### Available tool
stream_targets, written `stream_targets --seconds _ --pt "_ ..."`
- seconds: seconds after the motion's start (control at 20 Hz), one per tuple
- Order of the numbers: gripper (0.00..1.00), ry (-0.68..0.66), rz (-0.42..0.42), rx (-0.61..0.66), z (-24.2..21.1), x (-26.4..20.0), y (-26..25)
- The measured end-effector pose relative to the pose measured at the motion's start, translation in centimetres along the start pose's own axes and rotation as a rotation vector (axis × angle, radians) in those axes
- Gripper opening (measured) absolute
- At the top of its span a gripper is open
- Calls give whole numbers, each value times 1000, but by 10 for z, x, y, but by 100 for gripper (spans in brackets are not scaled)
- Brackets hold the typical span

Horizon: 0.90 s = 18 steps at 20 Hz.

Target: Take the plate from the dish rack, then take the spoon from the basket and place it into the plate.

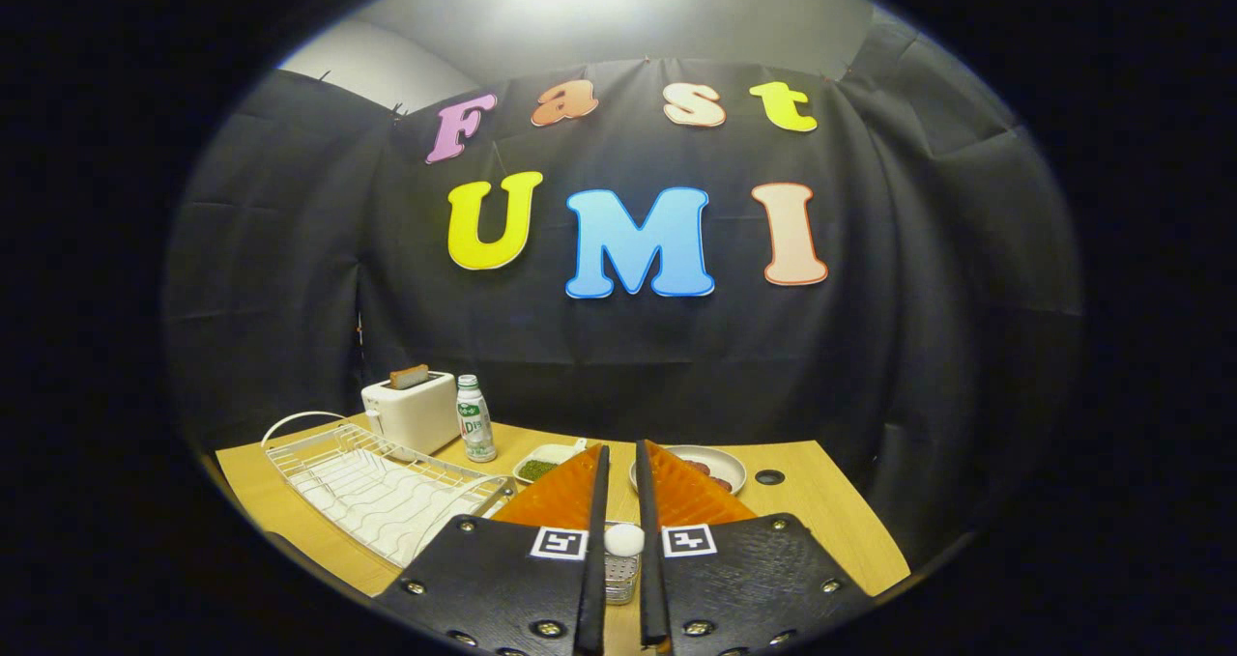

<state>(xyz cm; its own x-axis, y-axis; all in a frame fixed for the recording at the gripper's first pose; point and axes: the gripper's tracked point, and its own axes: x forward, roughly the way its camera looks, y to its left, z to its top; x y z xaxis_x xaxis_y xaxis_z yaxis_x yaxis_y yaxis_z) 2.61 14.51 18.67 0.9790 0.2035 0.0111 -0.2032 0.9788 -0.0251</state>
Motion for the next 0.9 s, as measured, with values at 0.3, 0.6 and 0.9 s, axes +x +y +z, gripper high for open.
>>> stream_targets --seconds 0.3,0.6,0.9 --pt "14 -3 -32 -34 38 -28 -6" --pt "14 18 -51 -45 55 -50 -7" --pt "14 73 -28 -49 48 -66 8"
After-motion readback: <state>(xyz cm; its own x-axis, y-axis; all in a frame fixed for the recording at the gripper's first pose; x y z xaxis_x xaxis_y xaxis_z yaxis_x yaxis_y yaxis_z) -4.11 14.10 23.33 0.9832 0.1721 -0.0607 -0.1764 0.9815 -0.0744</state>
